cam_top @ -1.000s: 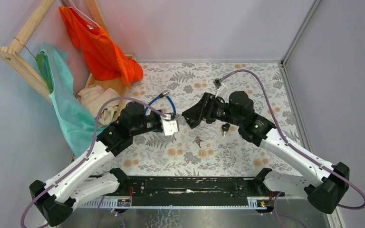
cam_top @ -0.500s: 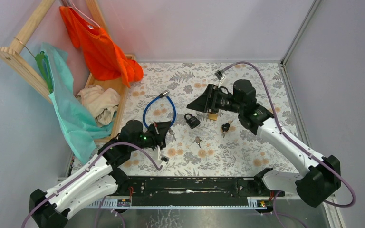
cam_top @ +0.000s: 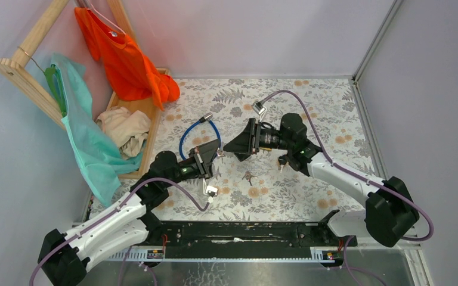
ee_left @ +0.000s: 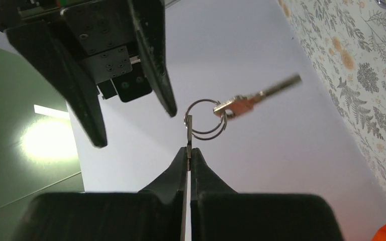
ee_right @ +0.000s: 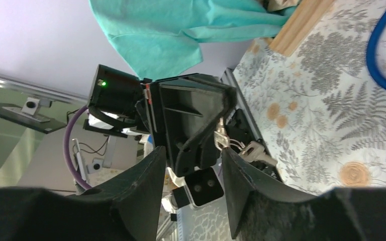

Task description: Unlock with the key

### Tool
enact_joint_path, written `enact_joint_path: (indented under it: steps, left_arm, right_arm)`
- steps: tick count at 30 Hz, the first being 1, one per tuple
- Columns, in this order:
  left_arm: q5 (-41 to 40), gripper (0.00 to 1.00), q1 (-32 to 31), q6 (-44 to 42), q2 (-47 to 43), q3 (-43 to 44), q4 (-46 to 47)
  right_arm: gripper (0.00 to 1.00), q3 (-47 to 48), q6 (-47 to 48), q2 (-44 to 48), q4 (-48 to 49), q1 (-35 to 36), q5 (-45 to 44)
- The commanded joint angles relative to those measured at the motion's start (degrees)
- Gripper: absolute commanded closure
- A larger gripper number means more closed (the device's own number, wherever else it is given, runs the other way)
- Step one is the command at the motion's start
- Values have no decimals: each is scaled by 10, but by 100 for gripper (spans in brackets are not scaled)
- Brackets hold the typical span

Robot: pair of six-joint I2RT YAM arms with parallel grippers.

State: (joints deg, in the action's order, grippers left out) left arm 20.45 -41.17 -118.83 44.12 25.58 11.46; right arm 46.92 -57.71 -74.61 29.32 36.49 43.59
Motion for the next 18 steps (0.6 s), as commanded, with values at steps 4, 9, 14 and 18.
enact_joint_path:
  steps: [4, 9, 14, 18]
  left_arm:
    - [-19, 100, -3, -80, 9, 16, 63]
    - [-22, 100, -2, -73, 11, 25, 65]
    - [-27, 100, -2, -67, 7, 28, 62]
    - [-28, 100, -2, -65, 1, 26, 60]
  right_arm:
    - [56, 2, -59, -29, 152, 25, 1]
    - [60, 7, -59, -48, 154, 28, 1]
    - [62, 17, -24, -39, 112, 28, -5]
    - [61, 36, 33, -19, 33, 28, -20]
